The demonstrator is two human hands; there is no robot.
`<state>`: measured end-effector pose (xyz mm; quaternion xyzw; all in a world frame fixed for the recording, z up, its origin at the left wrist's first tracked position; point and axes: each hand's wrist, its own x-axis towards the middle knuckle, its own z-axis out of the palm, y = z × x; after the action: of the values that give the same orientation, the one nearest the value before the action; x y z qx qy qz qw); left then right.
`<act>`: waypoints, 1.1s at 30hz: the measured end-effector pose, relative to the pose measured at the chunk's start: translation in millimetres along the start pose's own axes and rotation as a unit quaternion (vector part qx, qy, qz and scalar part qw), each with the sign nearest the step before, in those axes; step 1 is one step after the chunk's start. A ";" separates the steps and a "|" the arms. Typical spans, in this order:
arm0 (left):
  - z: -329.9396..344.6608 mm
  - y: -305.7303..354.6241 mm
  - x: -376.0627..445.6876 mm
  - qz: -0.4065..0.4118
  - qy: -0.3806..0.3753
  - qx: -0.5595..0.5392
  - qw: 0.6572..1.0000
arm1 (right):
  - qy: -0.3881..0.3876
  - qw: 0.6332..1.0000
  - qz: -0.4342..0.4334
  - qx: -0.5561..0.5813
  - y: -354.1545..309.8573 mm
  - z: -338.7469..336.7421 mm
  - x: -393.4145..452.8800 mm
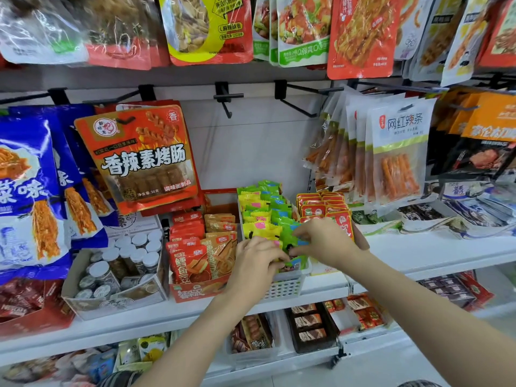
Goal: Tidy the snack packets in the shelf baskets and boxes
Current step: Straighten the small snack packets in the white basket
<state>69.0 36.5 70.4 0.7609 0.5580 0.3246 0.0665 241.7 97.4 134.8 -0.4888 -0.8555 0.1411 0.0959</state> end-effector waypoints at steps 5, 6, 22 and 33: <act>2.4 -3.1 -2.2 0.007 0.019 -0.005 1.000 | 0.021 0.996 0.023 0.087 13.8 -6.5 -3.7; 2.9 -3.3 -2.7 0.009 0.026 -0.005 1.000 | 0.025 0.996 0.015 0.086 13.2 -4.6 -4.4; 6.5 -9.3 -0.7 0.065 0.028 -0.005 0.997 | 0.075 0.996 -0.006 0.037 20.5 13.5 4.7; 3.1 -6.9 -3.0 0.048 0.010 0.007 0.999 | 0.136 0.974 -0.015 0.178 19.3 -58.1 -17.9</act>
<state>64.7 37.1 63.5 0.7836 0.5240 0.3312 0.0400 283.9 99.9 182.6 -0.4660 -0.8026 0.2220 0.2989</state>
